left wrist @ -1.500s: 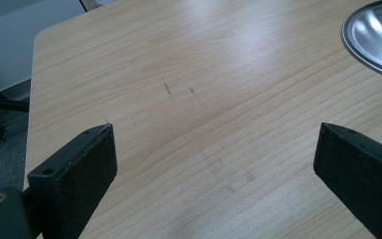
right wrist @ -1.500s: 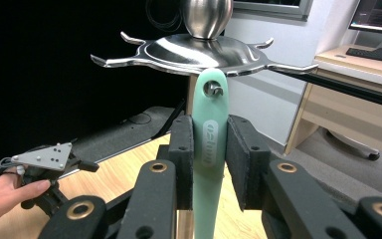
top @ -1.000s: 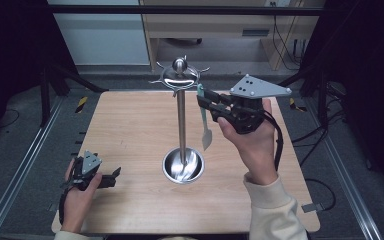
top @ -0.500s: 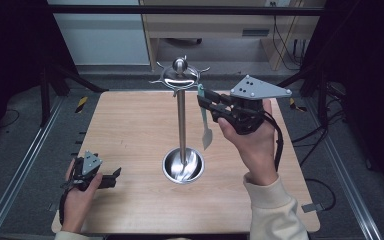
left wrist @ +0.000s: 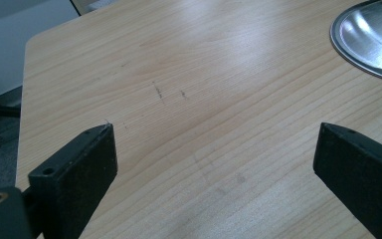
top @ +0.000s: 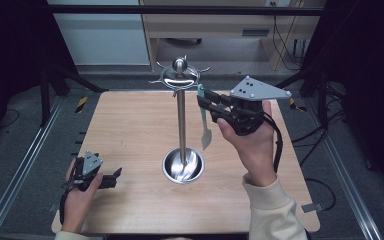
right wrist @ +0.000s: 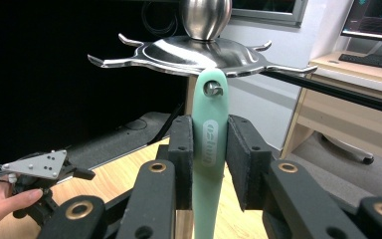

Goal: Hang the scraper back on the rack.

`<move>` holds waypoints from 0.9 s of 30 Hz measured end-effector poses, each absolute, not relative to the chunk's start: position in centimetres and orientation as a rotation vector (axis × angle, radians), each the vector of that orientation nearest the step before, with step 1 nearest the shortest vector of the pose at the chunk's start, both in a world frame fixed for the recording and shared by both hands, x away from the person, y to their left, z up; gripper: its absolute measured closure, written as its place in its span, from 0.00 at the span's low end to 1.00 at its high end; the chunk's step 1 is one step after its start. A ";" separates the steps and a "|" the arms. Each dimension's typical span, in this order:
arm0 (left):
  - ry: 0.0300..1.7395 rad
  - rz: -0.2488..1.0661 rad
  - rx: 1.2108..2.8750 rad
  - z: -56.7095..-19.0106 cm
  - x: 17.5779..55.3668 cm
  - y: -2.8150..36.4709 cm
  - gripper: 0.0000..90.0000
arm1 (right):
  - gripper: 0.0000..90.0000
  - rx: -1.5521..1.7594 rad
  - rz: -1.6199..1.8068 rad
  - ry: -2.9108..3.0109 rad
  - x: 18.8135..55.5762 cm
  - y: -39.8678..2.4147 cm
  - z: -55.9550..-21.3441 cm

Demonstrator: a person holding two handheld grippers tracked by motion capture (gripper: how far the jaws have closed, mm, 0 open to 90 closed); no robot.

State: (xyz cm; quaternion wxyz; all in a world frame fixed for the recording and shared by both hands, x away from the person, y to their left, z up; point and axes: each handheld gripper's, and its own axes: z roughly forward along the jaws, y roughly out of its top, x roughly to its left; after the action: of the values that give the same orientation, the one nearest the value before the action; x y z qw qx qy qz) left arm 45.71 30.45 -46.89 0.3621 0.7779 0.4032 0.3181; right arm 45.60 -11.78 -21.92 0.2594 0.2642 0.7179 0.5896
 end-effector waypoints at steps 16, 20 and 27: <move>1.028 0.816 2.003 -46.8 45.7 30.3 0.04 | 0.62 0.759 1.575 1.920 45.6 -12.7 -22.0; 1.005 0.815 2.005 -46.7 45.7 30.2 0.04 | 0.46 0.789 1.417 1.907 46.0 -13.0 -22.7; 0.997 0.816 2.016 -46.8 45.7 30.0 0.03 | 0.27 0.884 1.329 1.862 46.8 -14.6 -23.8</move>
State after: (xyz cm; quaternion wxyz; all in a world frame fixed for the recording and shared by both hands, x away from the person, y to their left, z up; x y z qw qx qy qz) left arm 45.67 30.03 -46.76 0.3658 0.7843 0.3879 0.3173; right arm 46.77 -14.58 -23.80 0.3377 0.3392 0.7146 0.5101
